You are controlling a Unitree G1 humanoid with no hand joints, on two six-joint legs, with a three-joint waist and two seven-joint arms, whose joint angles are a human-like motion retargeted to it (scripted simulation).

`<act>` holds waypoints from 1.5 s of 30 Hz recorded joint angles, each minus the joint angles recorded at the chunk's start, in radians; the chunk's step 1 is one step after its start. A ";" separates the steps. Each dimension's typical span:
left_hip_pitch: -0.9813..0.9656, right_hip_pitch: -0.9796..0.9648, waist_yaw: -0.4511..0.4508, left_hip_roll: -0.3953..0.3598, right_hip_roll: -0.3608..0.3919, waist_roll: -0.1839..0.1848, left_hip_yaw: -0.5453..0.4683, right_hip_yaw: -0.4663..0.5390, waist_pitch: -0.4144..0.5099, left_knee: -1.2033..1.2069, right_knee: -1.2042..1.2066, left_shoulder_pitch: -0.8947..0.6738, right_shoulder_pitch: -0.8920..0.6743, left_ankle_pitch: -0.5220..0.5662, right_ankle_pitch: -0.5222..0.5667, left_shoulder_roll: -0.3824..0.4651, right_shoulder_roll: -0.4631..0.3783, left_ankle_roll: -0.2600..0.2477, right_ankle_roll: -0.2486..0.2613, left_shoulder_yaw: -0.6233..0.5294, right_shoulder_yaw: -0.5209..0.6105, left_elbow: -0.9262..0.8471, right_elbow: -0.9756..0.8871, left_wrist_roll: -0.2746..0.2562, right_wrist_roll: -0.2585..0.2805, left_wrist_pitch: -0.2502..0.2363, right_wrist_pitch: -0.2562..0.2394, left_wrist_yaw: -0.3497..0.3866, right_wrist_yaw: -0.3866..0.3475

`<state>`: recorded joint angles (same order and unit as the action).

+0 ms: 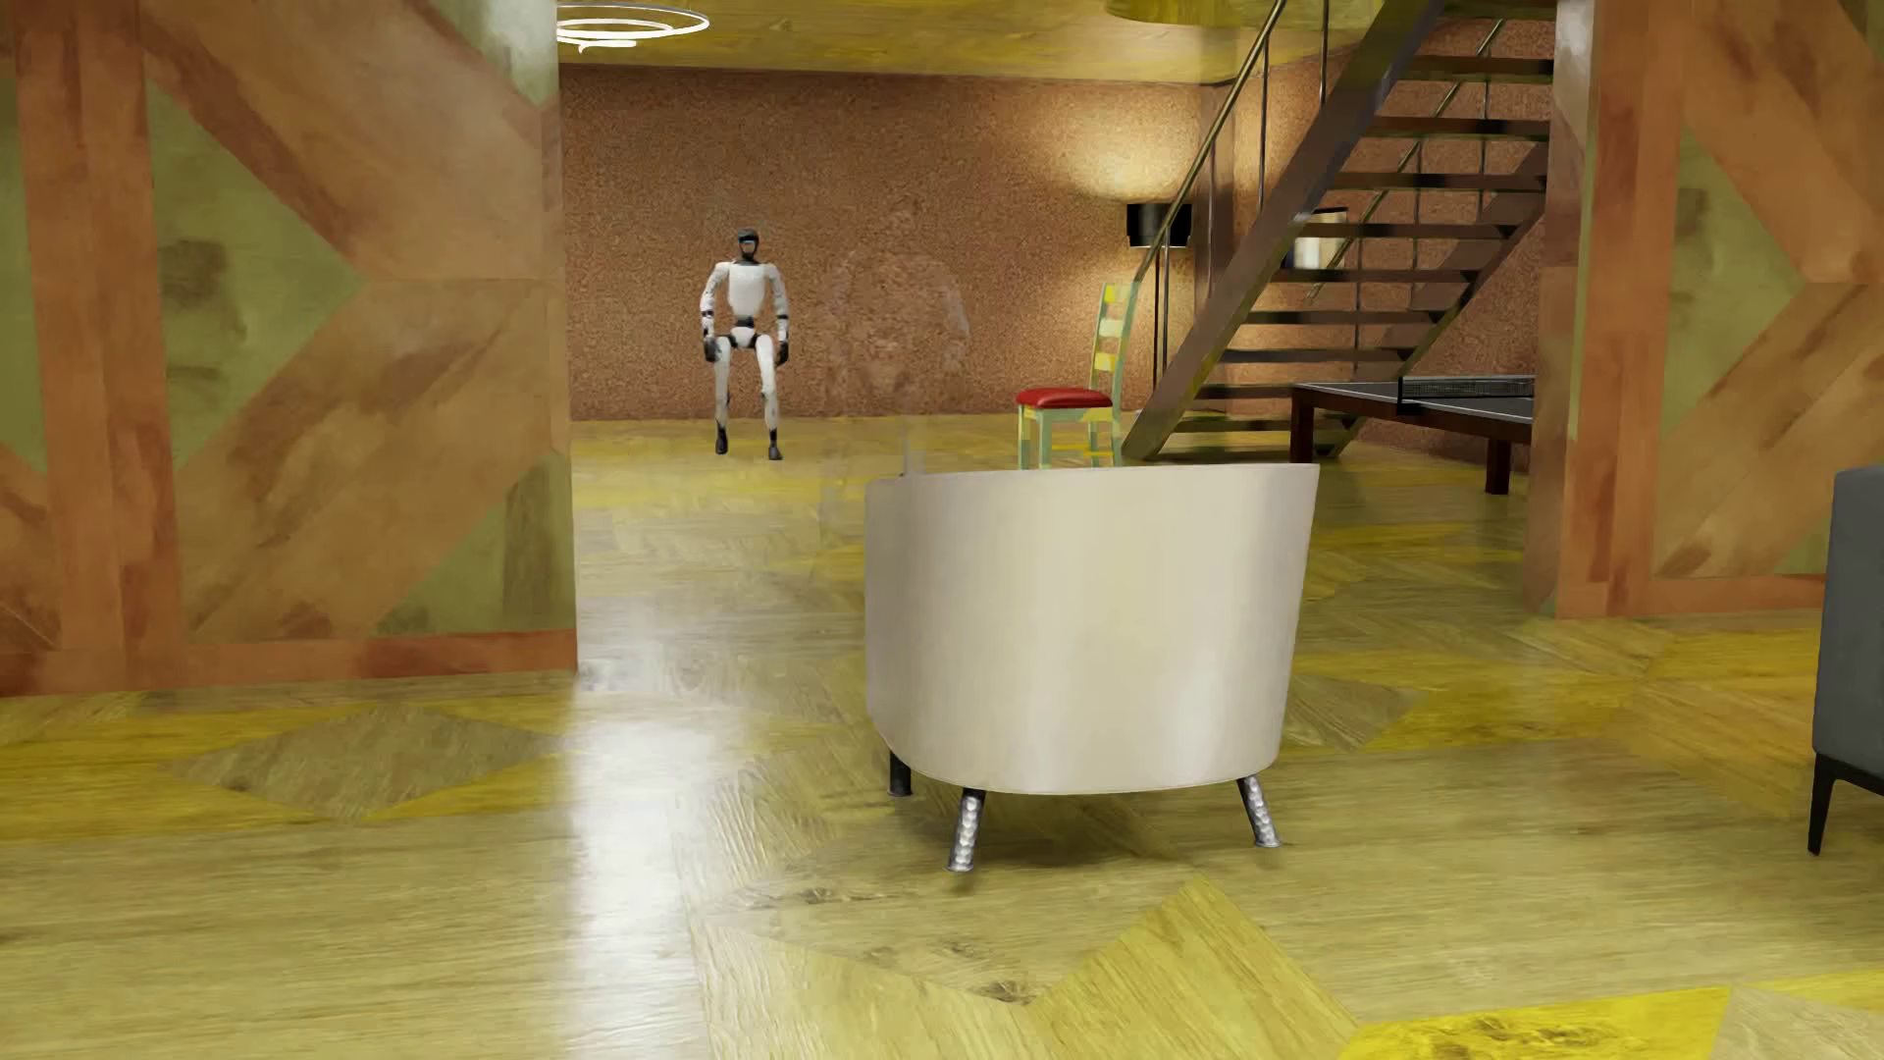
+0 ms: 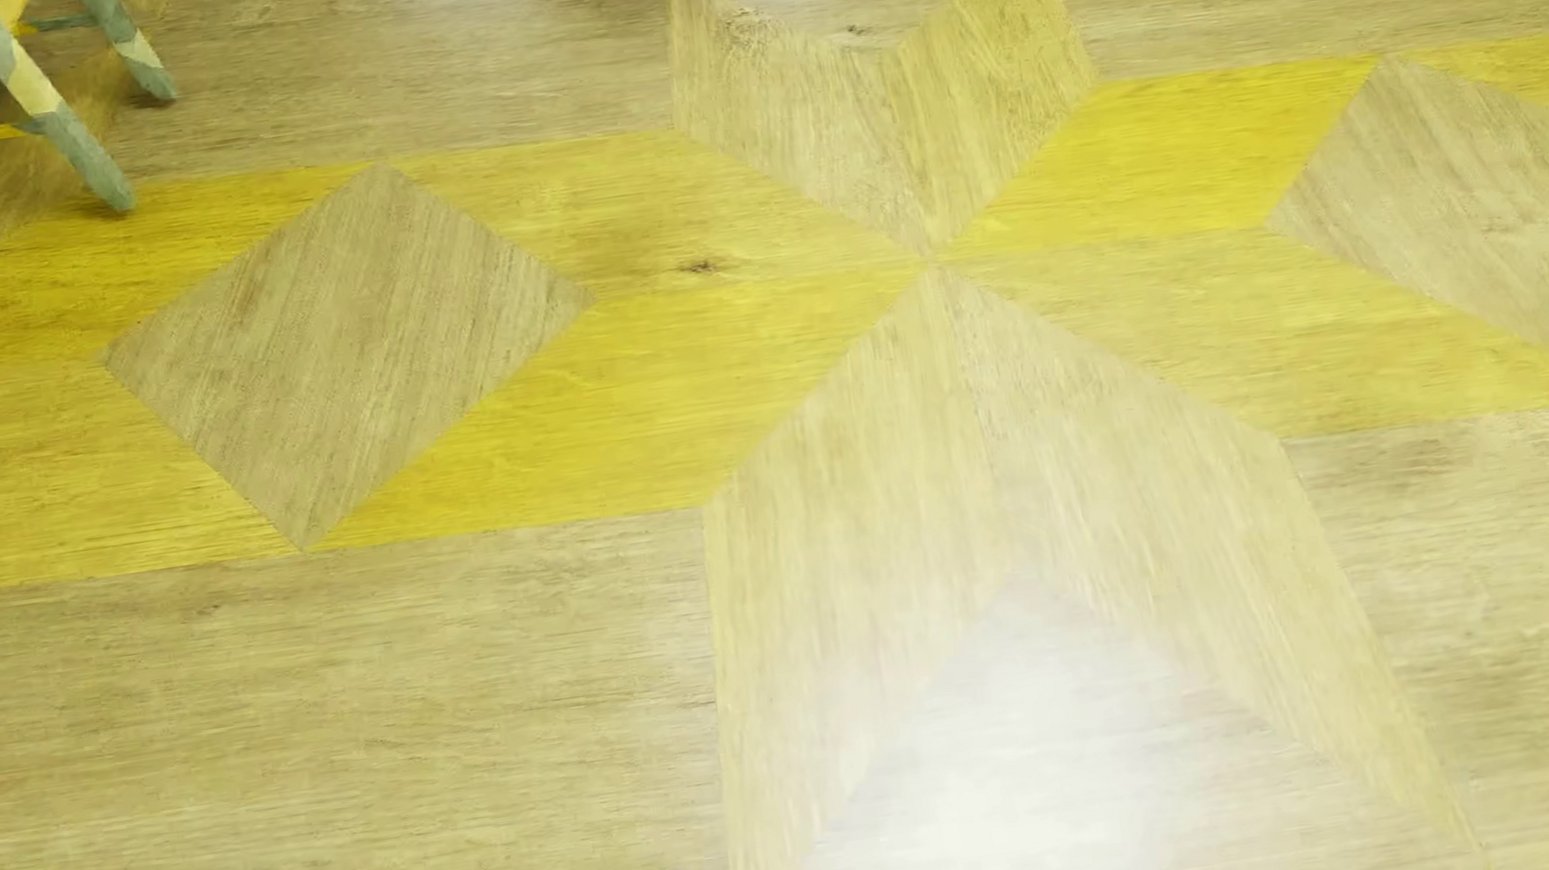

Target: Go to the armchair

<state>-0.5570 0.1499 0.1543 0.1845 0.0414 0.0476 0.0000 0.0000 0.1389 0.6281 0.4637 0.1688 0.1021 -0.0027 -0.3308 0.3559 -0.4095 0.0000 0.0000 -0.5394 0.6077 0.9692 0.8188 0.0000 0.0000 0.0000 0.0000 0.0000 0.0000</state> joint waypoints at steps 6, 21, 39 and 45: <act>-0.047 0.092 0.033 0.005 -0.066 -0.033 0.000 0.000 -0.026 0.052 -0.002 0.041 -0.002 0.012 0.188 0.003 0.034 0.000 0.000 -0.071 -0.057 0.169 -0.094 0.000 0.000 0.000 0.000 0.000 0.000; 0.718 -0.579 -0.304 -0.111 -0.037 -0.073 0.000 0.000 0.000 -0.081 0.012 -0.294 0.232 -0.284 0.387 0.094 0.042 0.000 0.000 0.161 0.037 -0.211 -0.089 0.000 0.000 0.000 0.000 0.000 0.000; 0.033 -0.023 0.069 -0.016 0.048 -0.013 0.000 0.000 -0.041 0.156 -0.030 0.039 -0.226 0.013 0.052 0.040 -0.070 0.000 0.000 -0.099 -0.141 0.069 -0.137 0.000 0.000 0.000 0.000 0.000 0.000; -0.011 0.102 0.088 -0.014 -0.018 -0.021 0.000 0.000 -0.071 -0.034 0.001 -0.021 -0.195 0.044 0.186 0.005 -0.004 0.000 0.000 -0.186 -0.107 0.131 -0.129 0.000 0.000 0.000 0.000 0.000 0.000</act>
<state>-0.5681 0.2520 0.2422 0.1708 0.0236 0.0270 0.0000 0.0000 0.0681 0.5938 0.4645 0.1479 -0.0924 0.0411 -0.1452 0.3610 -0.4134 0.0000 0.0000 -0.7255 0.5003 1.1003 0.6895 0.0000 0.0000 0.0000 0.0000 0.0000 0.0000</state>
